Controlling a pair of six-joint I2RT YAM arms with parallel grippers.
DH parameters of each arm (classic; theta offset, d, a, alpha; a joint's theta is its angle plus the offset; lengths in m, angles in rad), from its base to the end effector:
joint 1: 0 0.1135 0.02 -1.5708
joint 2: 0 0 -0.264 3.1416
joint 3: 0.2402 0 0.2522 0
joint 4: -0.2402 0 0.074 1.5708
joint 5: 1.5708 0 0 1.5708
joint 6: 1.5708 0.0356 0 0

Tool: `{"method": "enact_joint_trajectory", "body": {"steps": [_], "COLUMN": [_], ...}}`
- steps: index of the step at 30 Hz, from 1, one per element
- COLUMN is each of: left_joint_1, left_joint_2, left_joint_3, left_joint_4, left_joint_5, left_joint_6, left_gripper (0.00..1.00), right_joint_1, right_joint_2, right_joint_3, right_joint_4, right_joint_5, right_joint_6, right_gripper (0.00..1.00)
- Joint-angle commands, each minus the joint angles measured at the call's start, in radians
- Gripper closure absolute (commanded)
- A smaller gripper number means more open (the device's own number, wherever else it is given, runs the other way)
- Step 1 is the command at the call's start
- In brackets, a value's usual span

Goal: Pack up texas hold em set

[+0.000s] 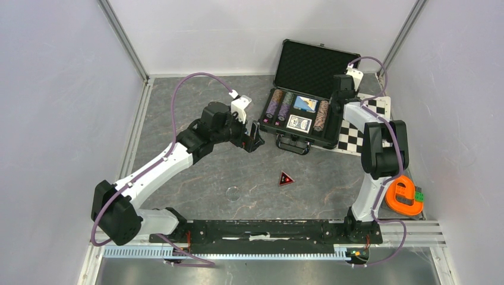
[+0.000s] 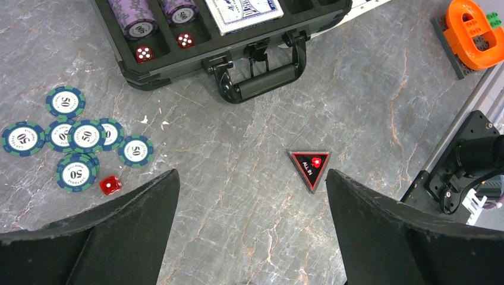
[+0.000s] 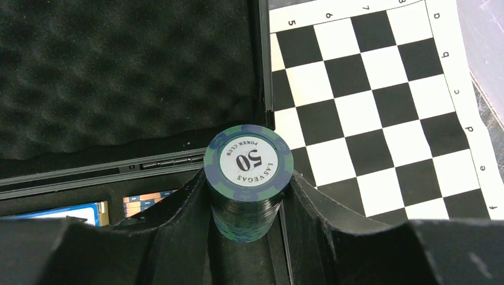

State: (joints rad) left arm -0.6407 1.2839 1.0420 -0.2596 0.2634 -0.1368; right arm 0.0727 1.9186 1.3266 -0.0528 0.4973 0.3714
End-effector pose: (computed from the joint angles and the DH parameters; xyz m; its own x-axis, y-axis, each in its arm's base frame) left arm 0.2290 -0.1823 0.3142 -0.4855 0.1977 -0.8516 0.7005 0.6708 -0.2436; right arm 0.4310 0.0144 0.2115 -0.4437 0.2875 -0.8488 0.5124 0.8584 0.0229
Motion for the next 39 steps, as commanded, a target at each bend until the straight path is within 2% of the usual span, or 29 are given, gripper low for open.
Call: {"method": "enact_joint_trajectory", "body": {"steps": [1, 13, 21, 25, 29, 36, 39], "left_joint_1": [0.006, 0.007, 0.007, 0.007, 0.007, 0.007, 0.007], "left_joint_2": [-0.024, -0.030, -0.033, -0.038, -0.037, -0.041, -0.047], "left_joint_3": [0.014, 0.004, 0.003, 0.000, -0.002, -0.008, -0.013], "left_joint_4": [0.022, 0.029, 0.031, 0.029, 0.032, 0.034, 0.033], "left_joint_5": [0.000, -0.001, -0.001, 0.000, 0.005, 0.017, 0.017], "left_joint_6": [0.040, 0.045, 0.059, 0.065, 0.065, 0.057, 0.055], "left_gripper": [0.02, 0.02, 0.02, 0.02, 0.02, 0.02, 0.02], "right_joint_1": [0.022, 0.058, 0.077, 0.084, 0.084, 0.066, 0.049], "right_joint_2": [0.007, -0.021, -0.121, -0.178, -0.147, -0.061, -0.004], "right_joint_3": [0.009, -0.004, 0.003, 0.010, 0.090, 0.202, 0.252], "right_joint_4": [0.086, -0.039, -0.278, -0.341, -0.406, -0.345, -0.348], "right_joint_5": [0.033, 0.031, -0.038, -0.063, -0.052, -0.020, -0.056], "right_joint_6": [-0.048, -0.080, 0.004, 0.011, -0.011, -0.055, -0.075], "right_gripper": [1.00, 1.00, 1.00, 1.00, 1.00, 1.00, 1.00]}}
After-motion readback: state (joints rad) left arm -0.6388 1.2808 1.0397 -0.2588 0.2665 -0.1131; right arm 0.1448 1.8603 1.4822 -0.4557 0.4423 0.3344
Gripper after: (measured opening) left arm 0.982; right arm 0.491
